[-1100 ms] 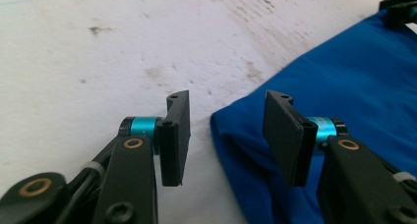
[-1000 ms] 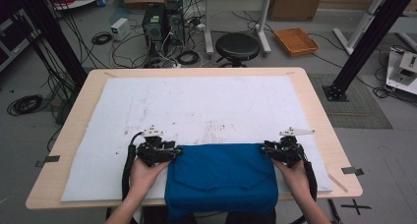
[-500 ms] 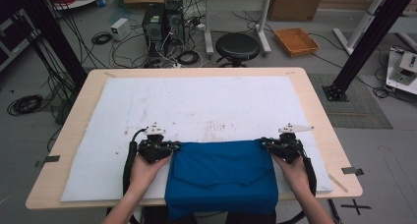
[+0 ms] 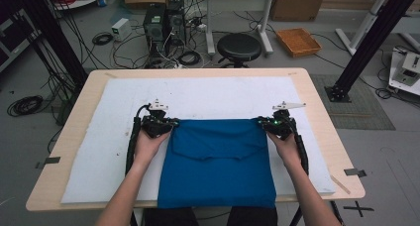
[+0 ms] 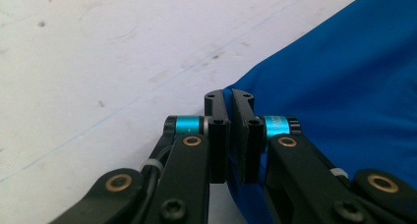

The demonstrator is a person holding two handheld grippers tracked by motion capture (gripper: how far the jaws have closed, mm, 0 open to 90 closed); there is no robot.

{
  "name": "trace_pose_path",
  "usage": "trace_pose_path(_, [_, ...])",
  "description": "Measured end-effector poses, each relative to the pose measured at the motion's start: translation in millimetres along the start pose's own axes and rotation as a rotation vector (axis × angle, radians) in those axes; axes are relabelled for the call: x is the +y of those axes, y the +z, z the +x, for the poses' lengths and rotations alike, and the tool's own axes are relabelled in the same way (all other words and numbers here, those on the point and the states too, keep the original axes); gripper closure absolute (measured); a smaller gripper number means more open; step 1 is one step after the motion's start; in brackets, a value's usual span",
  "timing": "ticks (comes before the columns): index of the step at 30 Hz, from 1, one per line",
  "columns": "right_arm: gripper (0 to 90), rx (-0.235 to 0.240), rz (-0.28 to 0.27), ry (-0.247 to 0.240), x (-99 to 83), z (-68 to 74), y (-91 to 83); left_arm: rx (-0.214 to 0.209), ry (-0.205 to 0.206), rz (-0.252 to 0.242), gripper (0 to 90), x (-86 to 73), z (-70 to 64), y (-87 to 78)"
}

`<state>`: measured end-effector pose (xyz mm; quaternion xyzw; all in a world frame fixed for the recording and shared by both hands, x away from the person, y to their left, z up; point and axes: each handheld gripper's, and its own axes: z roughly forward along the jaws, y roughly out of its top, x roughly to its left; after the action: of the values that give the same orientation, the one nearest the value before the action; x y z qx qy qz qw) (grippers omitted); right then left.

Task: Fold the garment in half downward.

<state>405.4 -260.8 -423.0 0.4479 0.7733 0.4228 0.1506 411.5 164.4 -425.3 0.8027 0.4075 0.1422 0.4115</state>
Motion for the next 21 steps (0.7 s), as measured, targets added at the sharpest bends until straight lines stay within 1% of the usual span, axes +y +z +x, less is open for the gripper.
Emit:
trace_pose_path(1, [83.6, -0.003, 0.005, -0.005, 2.5, -0.9, 2.9, 0.005, -0.009, -0.003, 85.5, 0.4, 1.8, 2.4])
trace_pose_path(5, [83.7, -0.025, 0.030, -0.033, 11.5, -3.3, 14.0, 0.024, -0.014, 0.000, 85.5, 2.2, 7.0, 8.5])
trace_pose_path(6, [83.6, -0.028, 0.020, -0.043, 12.5, -4.2, 16.7, 0.032, -0.015, 0.000, 85.4, 2.5, 7.7, 9.2])
trace_pose_path(8, [83.6, -0.030, 0.044, -0.048, 15.4, -6.1, 22.5, 0.040, -0.012, 0.007, 85.5, 3.2, 8.6, 9.7])
trace_pose_path(9, [83.6, -0.032, 0.046, -0.055, 17.0, -7.0, 25.3, 0.043, -0.016, 0.005, 85.5, 3.1, 8.6, 9.7])
trace_pose_path(12, [83.5, -0.019, 0.047, -0.060, 23.1, -10.0, 31.5, 0.052, -0.016, 0.007, 85.4, 2.8, 10.8, 8.0])
trace_pose_path(13, [83.3, -0.019, 0.047, -0.063, 24.6, -10.1, 33.4, 0.058, -0.022, 0.006, 85.3, 2.6, 11.2, 7.6])
trace_pose_path(15, [81.0, -0.021, 0.040, -0.066, 24.5, -9.8, 36.1, 0.064, -0.031, 0.002, 84.3, 2.1, 12.5, 7.4])
trace_pose_path(16, [79.5, -0.027, 0.050, -0.065, 23.7, -9.3, 37.3, 0.081, -0.030, 0.004, 82.5, 2.0, 12.4, 7.0])
trace_pose_path(17, [77.1, -0.032, 0.061, -0.074, 22.6, -8.6, 38.3, 0.095, -0.030, 0.005, 76.2, 2.1, 12.3, 6.3])
trace_pose_path(18, [72.8, -0.040, 0.064, -0.076, 22.3, -7.7, 38.0, 0.110, -0.043, -0.002, 69.2, 2.0, 12.4, 4.9])
trace_pose_path(19, [68.7, -0.053, 0.053, -0.076, 21.9, -6.5, 36.3, 0.109, -0.056, -0.011, 62.4, 1.5, 13.0, 2.3])
trace_pose_path(20, [68.1, -0.053, 0.036, -0.073, 21.4, -5.2, 33.2, 0.105, -0.061, -0.029, 59.5, 0.2, 12.7, -2.4])
trace_pose_path(21, [65.2, -0.055, 0.018, -0.074, 21.2, -3.1, 28.3, 0.104, -0.067, -0.052, 56.9, -1.2, 11.2, -6.2])
